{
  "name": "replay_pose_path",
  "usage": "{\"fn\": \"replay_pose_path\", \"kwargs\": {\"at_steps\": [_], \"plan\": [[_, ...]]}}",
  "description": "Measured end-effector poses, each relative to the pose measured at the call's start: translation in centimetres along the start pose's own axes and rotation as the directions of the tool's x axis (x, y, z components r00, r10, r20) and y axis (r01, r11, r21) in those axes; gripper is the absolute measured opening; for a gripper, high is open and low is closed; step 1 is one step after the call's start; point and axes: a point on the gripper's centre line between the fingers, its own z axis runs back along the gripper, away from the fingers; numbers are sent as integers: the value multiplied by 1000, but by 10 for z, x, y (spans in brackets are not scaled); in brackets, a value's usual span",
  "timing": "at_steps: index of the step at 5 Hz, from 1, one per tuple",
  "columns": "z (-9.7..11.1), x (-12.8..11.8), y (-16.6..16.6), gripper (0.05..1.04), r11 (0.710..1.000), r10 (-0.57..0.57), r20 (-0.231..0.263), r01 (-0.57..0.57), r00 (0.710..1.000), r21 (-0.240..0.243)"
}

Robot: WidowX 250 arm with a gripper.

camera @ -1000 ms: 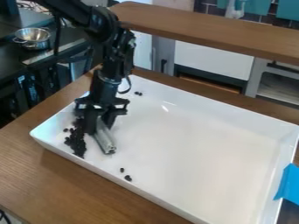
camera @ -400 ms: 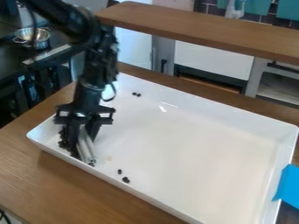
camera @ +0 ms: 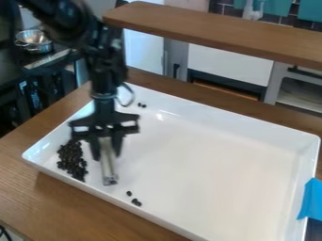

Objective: Sweep into pile

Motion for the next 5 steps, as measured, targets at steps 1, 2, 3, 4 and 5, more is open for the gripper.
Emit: {"fn": "replay_pose_path", "kwargs": {"at_steps": [1,2,3,4,5], "plan": [[0,-26,-35,393,995,-100,-9,100,995,-24],[0,-51,-61,393,986,-162,-3,162,987,-24],[-4,-60,-81,393,980,-198,27,199,980,-22],[-5,-58,-85,393,976,-215,58,216,975,-29],[-13,-58,-76,393,970,-241,67,242,968,-10]]}}
